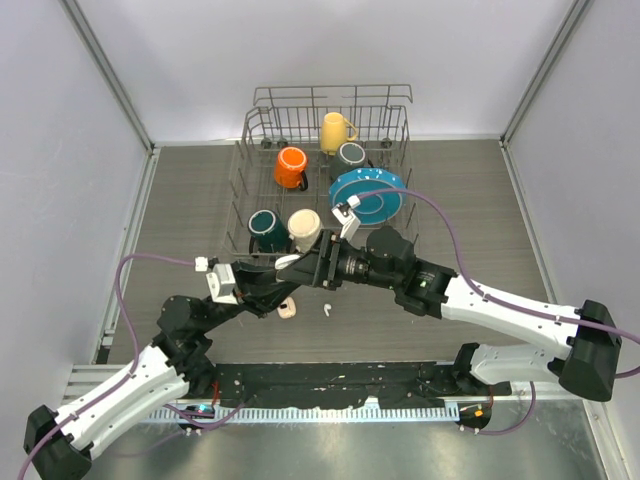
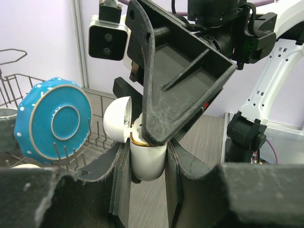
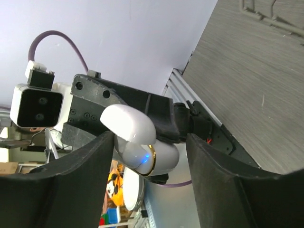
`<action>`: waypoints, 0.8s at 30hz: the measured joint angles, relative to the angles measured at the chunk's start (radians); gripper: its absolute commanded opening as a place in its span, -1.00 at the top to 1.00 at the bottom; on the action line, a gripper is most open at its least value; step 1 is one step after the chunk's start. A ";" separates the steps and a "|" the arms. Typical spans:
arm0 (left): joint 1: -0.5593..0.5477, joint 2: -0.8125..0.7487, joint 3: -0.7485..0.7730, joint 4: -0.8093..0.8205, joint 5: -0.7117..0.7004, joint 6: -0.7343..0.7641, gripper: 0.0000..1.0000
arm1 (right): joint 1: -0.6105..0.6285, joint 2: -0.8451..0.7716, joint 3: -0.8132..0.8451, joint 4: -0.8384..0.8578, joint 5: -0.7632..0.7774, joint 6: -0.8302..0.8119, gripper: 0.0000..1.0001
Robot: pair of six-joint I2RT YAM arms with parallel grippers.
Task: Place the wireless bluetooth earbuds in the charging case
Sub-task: Place the earbud in the charging case.
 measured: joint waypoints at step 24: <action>0.000 0.013 0.001 -0.016 0.000 0.002 1.00 | 0.000 0.013 0.038 -0.068 -0.026 -0.071 0.49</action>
